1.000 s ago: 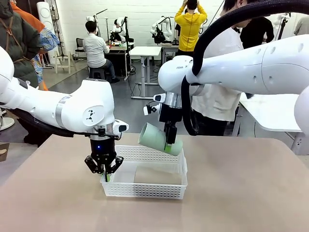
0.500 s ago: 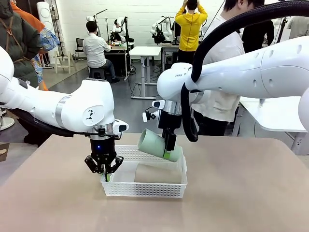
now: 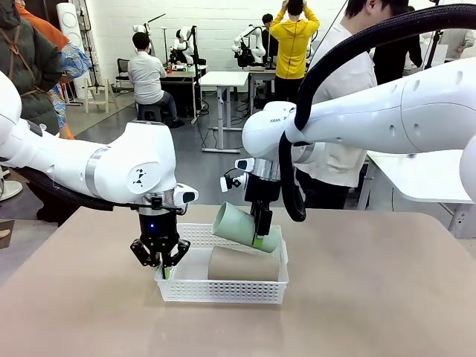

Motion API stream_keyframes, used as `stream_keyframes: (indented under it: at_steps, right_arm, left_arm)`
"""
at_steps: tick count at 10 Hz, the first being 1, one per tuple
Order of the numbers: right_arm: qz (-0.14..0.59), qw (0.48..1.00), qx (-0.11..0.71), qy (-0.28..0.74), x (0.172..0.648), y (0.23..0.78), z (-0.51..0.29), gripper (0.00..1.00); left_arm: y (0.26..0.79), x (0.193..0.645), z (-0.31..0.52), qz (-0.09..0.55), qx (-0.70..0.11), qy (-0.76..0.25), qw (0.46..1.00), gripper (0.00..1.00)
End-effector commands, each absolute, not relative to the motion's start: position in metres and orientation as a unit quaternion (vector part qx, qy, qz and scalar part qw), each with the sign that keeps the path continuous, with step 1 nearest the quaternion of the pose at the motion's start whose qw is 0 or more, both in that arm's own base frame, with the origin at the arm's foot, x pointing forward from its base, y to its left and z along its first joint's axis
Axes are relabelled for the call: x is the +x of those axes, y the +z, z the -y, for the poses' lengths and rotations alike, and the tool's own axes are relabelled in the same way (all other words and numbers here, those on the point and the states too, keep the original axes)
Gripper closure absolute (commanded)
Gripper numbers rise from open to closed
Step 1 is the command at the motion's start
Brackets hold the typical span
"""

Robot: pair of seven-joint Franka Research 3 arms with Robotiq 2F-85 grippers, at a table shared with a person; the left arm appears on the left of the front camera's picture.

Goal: Clean and organize the cups into the basket.
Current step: Pick up the Reusable plastic cup from the right side of the table and stack it inside the Organizing basket in the center of the table.

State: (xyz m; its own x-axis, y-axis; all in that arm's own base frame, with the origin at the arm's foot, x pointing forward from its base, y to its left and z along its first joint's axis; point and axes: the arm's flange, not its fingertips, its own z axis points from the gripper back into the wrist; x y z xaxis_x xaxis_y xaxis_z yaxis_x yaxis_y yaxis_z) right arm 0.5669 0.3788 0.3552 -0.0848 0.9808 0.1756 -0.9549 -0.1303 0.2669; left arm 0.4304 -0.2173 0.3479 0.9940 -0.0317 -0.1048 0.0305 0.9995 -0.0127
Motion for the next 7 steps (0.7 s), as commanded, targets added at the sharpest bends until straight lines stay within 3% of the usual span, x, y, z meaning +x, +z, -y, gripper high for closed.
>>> stream_keyframes:
  at_steps: [1, 5, 6, 7]
  right_arm:
    - [-0.058, 0.652, 0.156, 0.74, 0.5567, 0.3365, -0.3646, 0.19]
    - [-0.056, 0.653, 0.156, 0.739, 0.549, 0.3389, -0.3693, 0.19]
    - [-0.054, 0.653, 0.157, 0.739, 0.5481, 0.3407, -0.3698, 0.0]
    - [-0.052, 0.651, 0.156, 0.741, 0.5469, 0.3424, -0.3703, 0.0]
  left_arm:
    - [0.3488, 0.4295, 0.2181, -0.051, -0.005, -0.017, 0.999, 1.0]
    - [0.3488, 0.4295, 0.2181, -0.051, -0.005, -0.017, 0.999, 1.0]
    - [0.3488, 0.4295, 0.2181, -0.051, -0.005, -0.017, 0.999, 1.0]
    - [0.3488, 0.4295, 0.2181, -0.051, -0.005, -0.017, 0.999, 1.0]
